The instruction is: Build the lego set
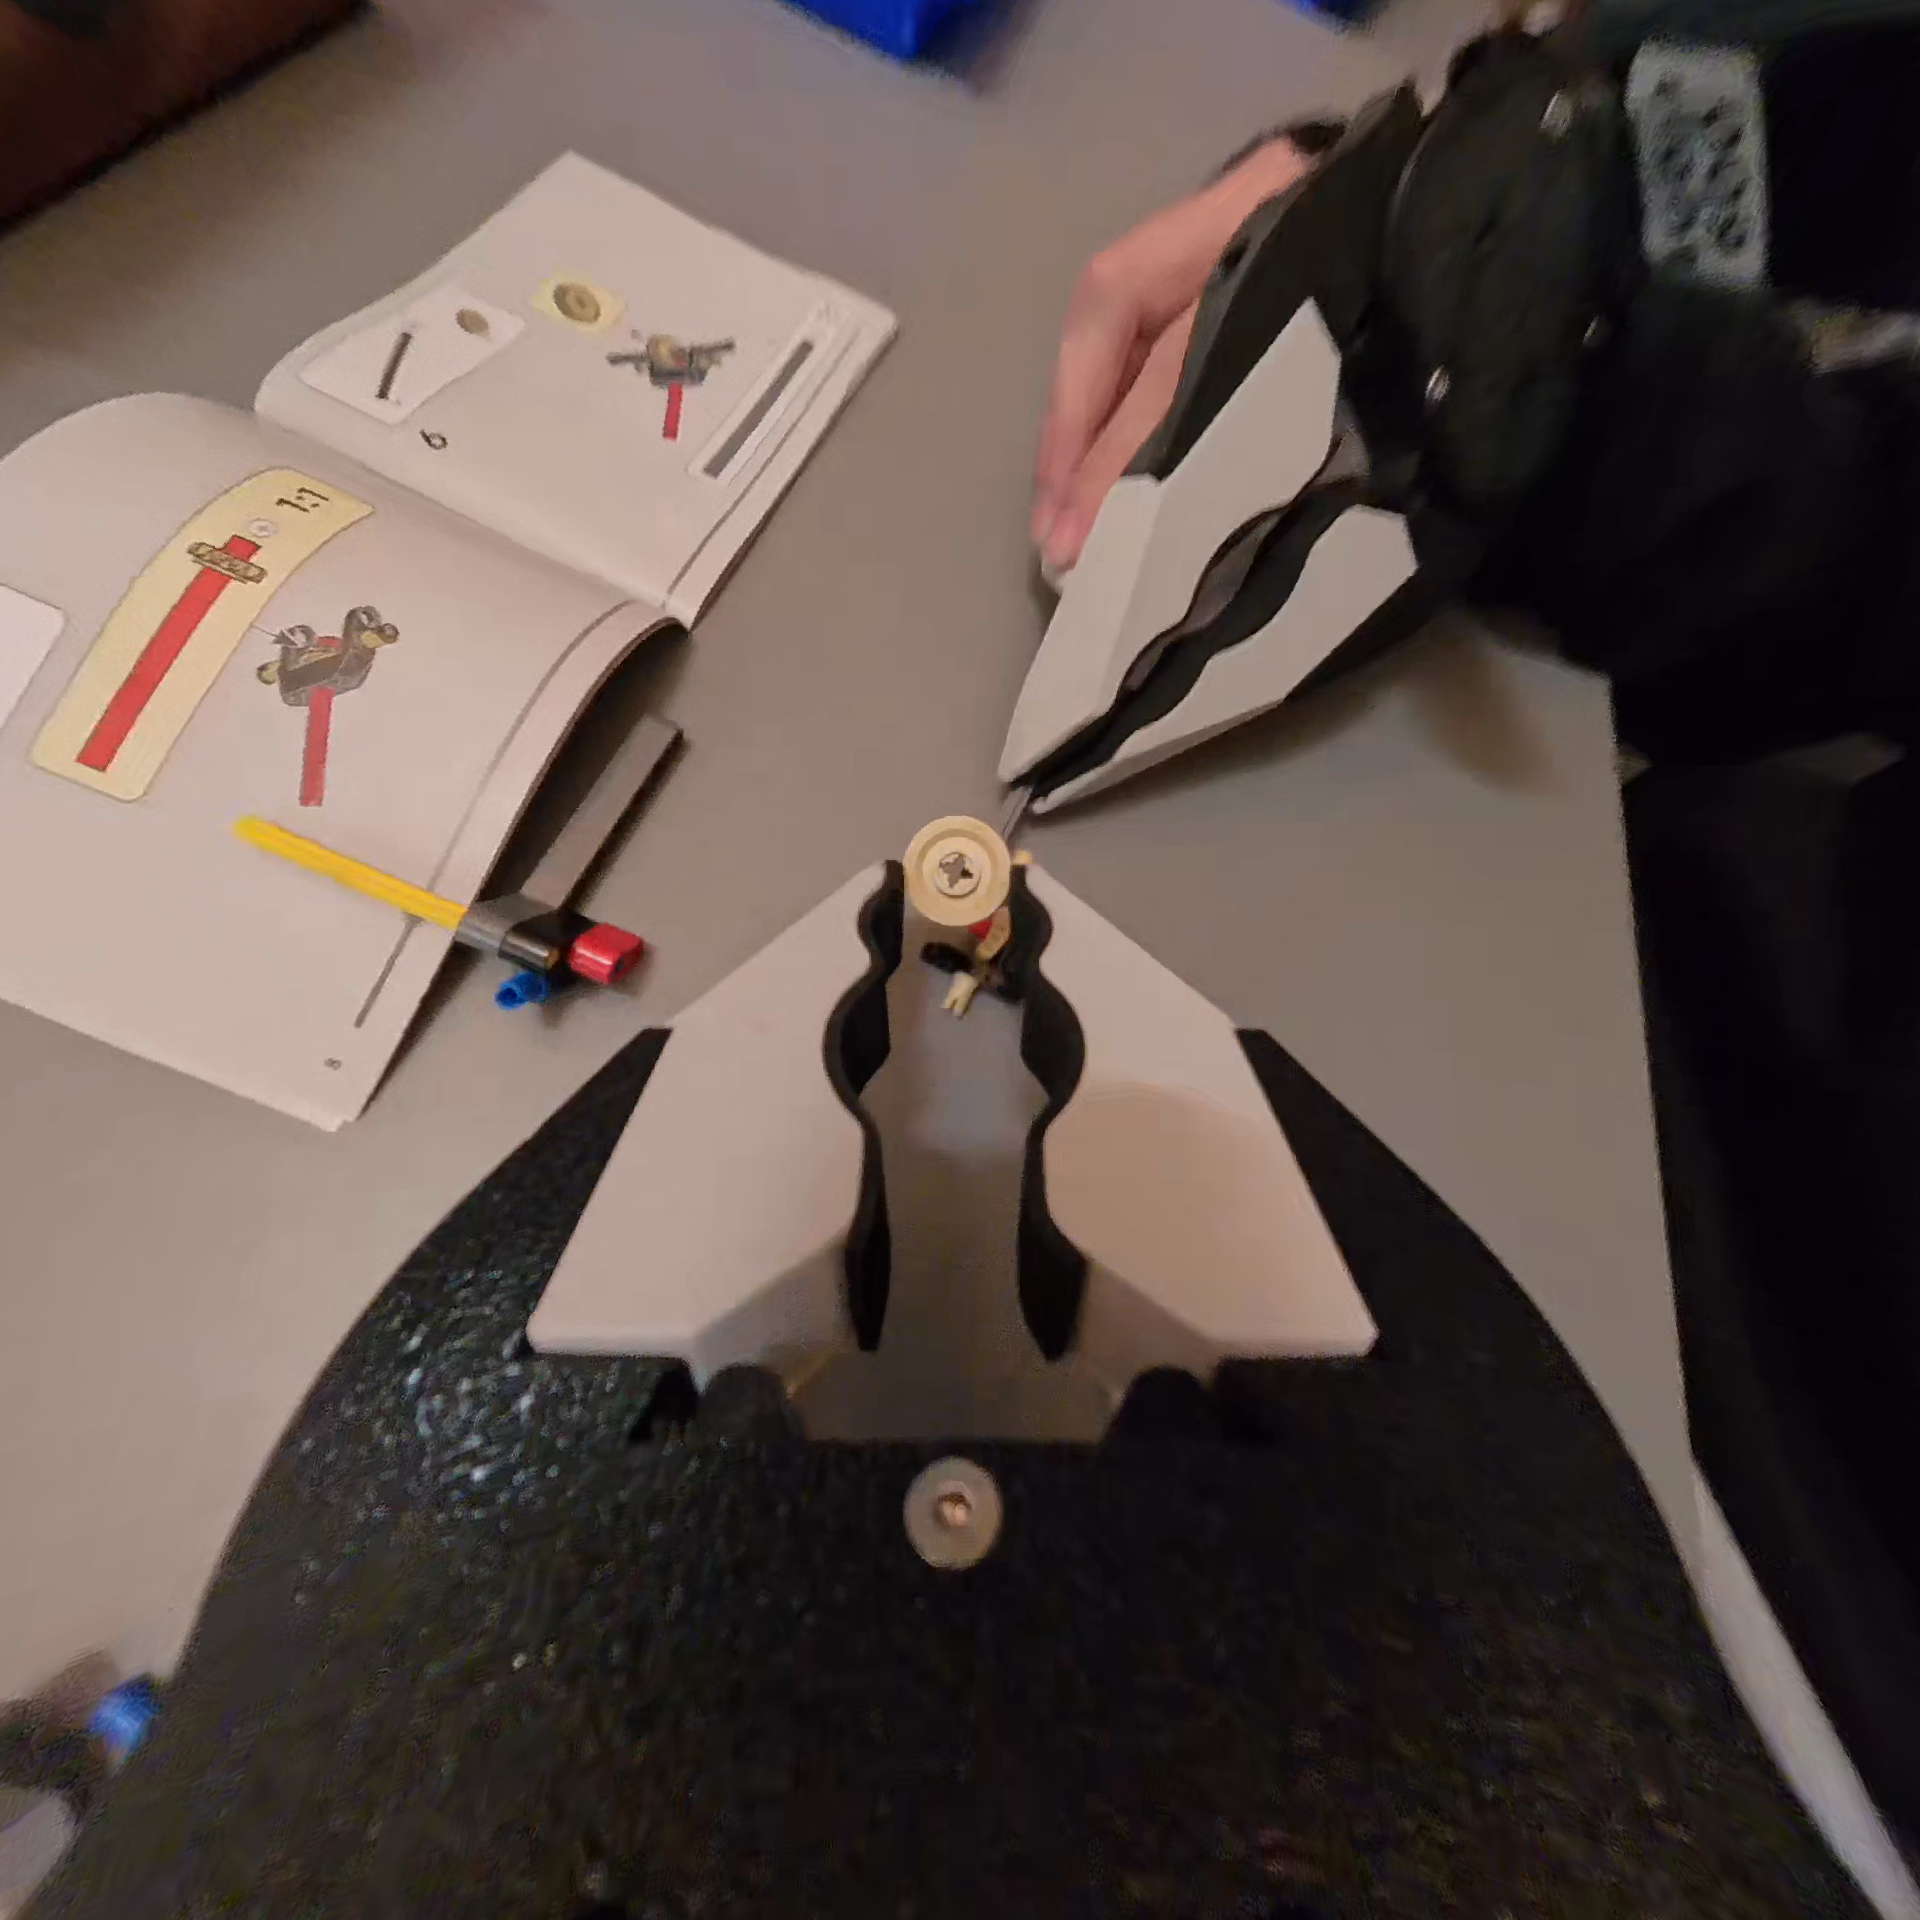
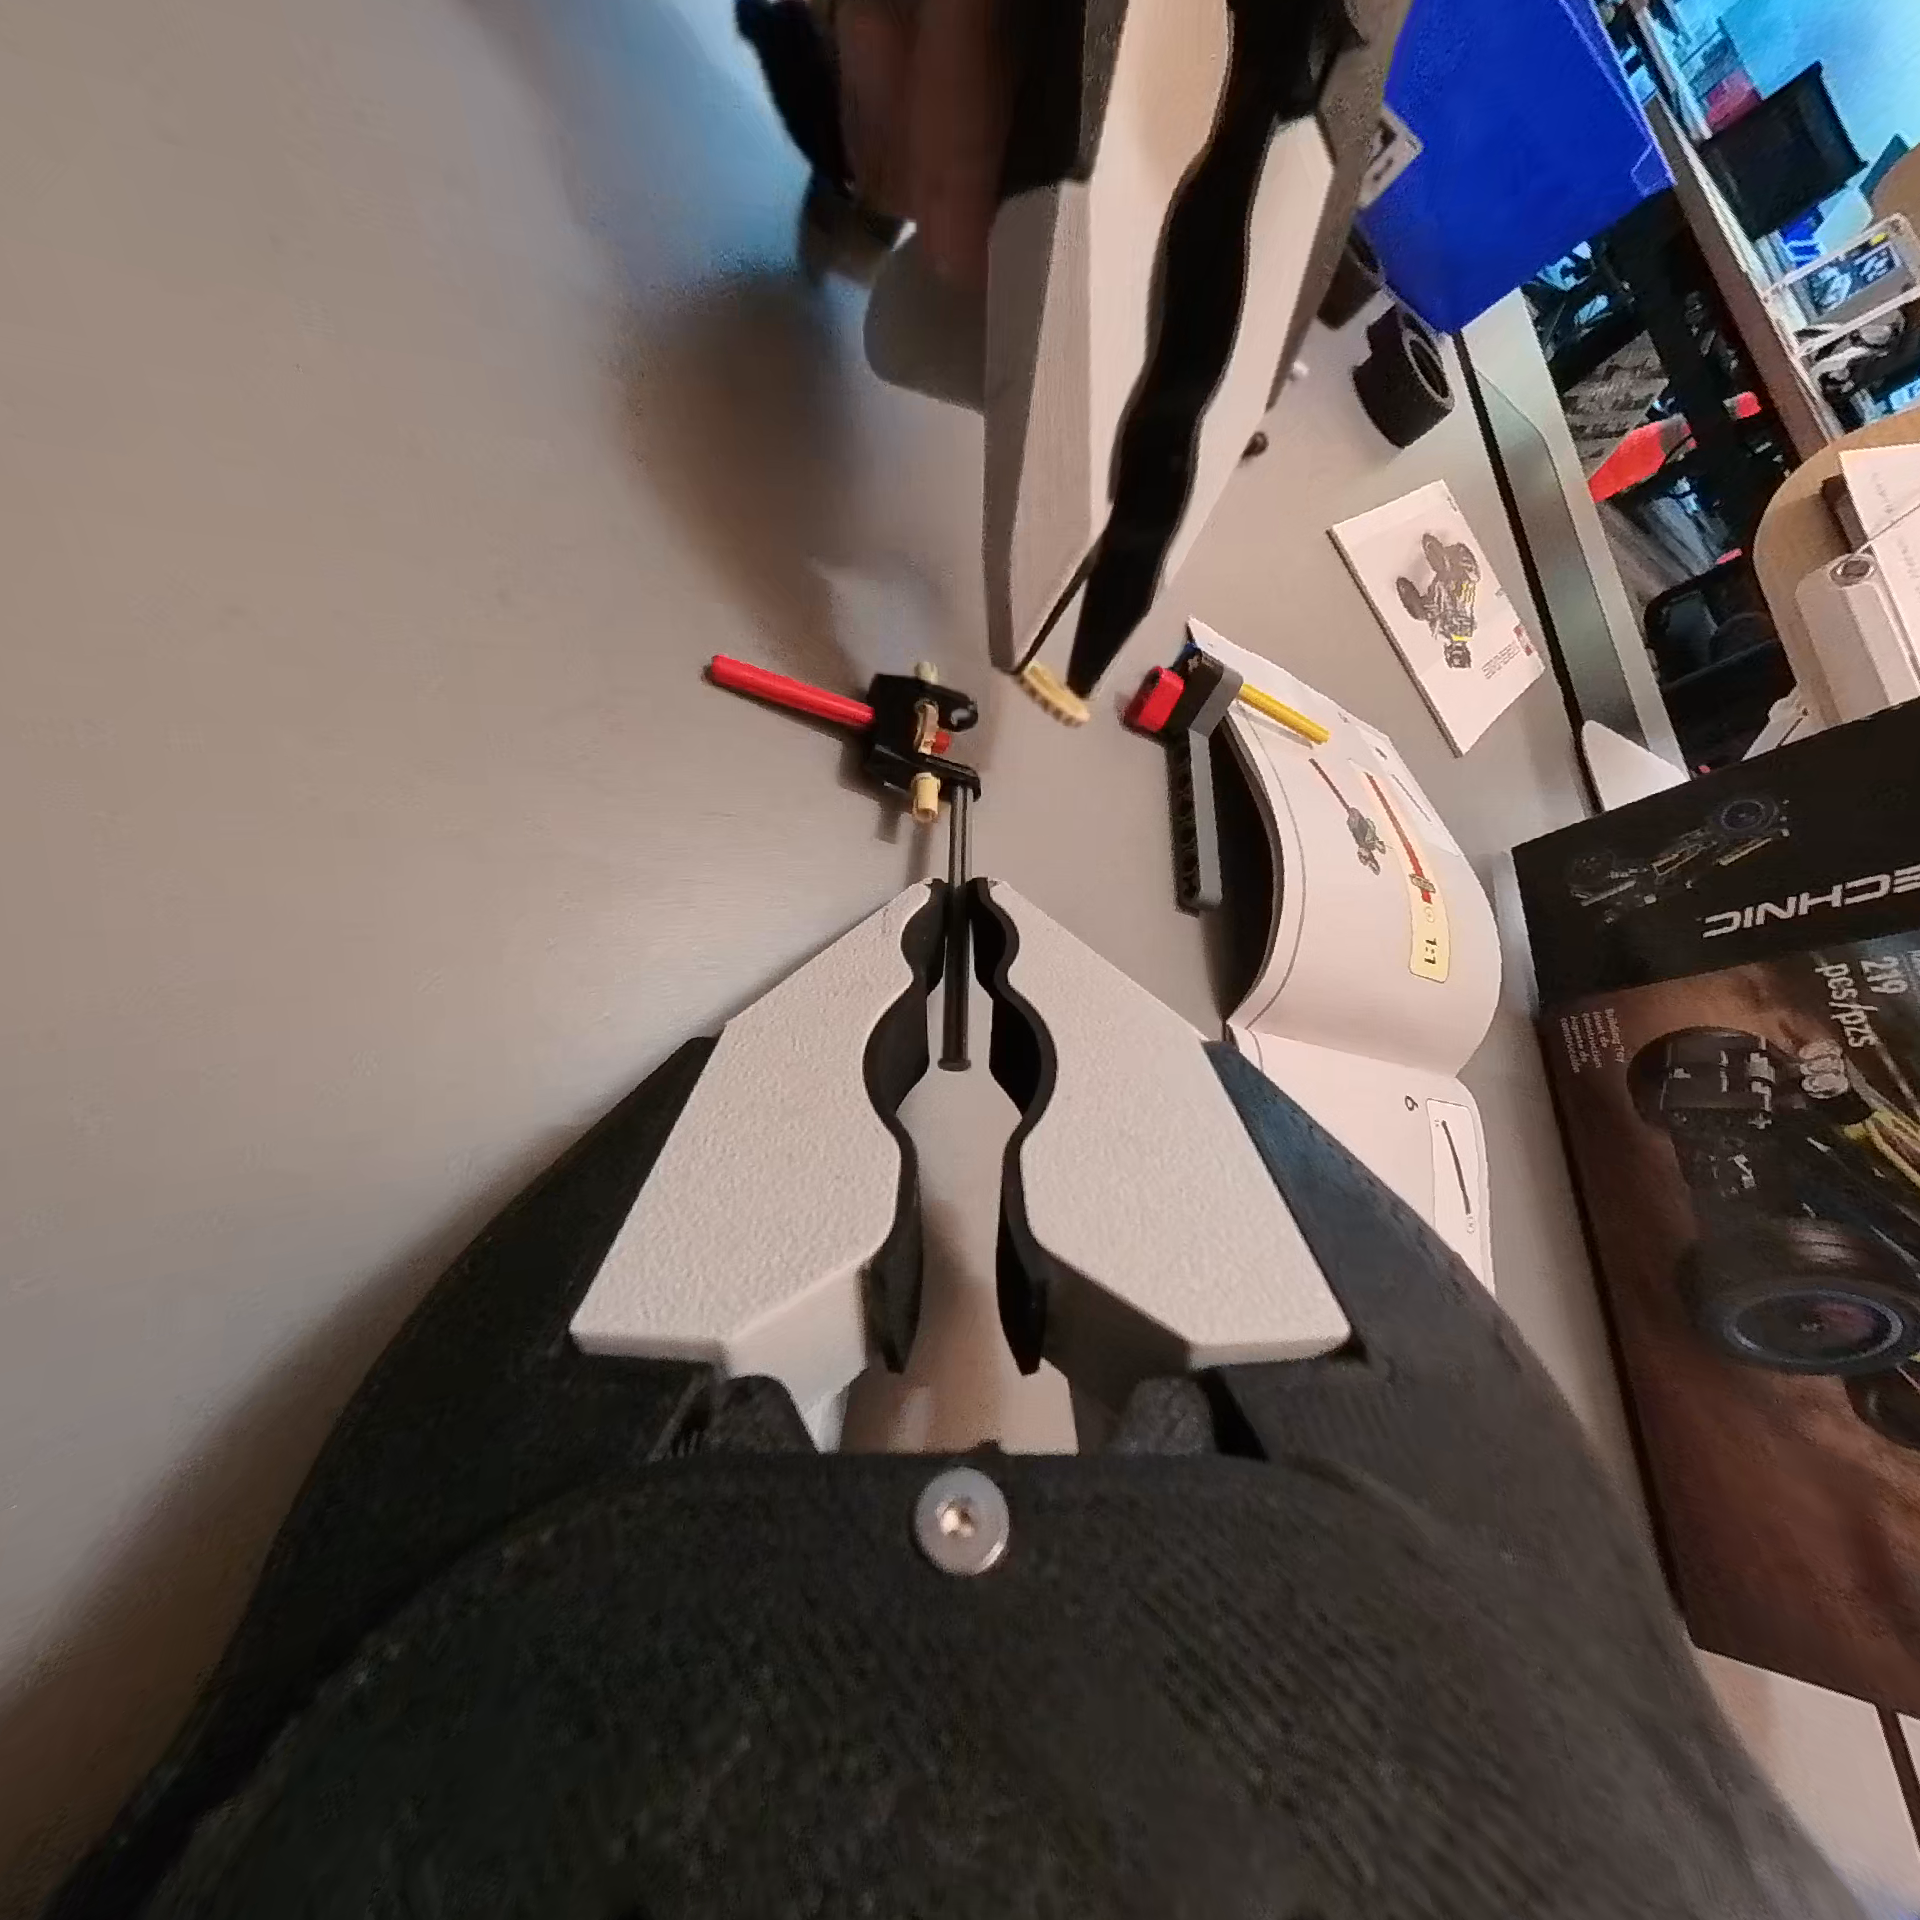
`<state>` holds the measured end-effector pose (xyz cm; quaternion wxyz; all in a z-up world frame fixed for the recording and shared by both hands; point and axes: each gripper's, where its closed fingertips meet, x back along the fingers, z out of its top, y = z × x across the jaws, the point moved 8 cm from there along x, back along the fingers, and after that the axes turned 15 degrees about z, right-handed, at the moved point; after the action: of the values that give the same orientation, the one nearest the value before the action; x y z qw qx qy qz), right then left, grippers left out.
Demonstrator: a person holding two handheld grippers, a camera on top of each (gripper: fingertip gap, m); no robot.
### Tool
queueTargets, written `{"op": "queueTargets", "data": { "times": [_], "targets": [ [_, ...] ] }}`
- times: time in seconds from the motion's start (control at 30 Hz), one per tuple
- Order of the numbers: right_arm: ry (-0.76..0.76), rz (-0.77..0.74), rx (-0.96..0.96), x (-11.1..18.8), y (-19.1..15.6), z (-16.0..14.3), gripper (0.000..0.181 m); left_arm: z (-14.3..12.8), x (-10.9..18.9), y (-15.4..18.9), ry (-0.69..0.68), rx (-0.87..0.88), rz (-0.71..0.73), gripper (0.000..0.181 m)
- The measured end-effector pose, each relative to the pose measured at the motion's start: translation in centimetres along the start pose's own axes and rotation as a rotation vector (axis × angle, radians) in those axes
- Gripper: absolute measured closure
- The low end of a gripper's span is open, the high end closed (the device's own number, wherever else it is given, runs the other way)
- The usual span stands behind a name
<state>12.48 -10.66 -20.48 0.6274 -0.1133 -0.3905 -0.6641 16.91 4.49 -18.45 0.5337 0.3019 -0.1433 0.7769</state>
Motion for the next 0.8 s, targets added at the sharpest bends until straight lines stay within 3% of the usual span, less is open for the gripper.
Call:
{"op": "queueTargets", "data": {
  "times": [0.1,0.2,0.23,0.43,0.6,0.73,0.8],
  "targets": [
    [0.021,-0.008,0.002,0.2,0.1,0.0,0.168,0.0,0.6,0.6,0.093,0.111,-0.039,0.163],
    [0.087,0.01,0.026,0.8,-0.1,0.6,0.129,0.4,1.2,0.9,0.181,0.23,-0.084,0.163],
    [0.089,0.001,0.031,1.3,-0.1,0.8,0.125,0.6,1.4,1.0,0.205,0.263,-0.088,0.163],
    [0.315,-0.296,0.025,3.9,1.4,3.8,0.138,2.1,2.1,2.4,0.398,0.586,-0.225,0.163],
    [0.333,-0.302,0.049,3.1,1.3,4.7,0.146,2.5,2.3,3.5,0.509,0.798,-0.388,0.164],
    [0.354,-0.322,0.067,2.9,1.3,5.2,0.15,2.1,2.2,3.9,0.501,0.827,-0.404,0.164],
    [0.341,-0.332,0.078,2.9,1.3,5.3,0.162,2.0,2.1,4.1,0.483,0.808,-0.394,0.163]
  ]
}}
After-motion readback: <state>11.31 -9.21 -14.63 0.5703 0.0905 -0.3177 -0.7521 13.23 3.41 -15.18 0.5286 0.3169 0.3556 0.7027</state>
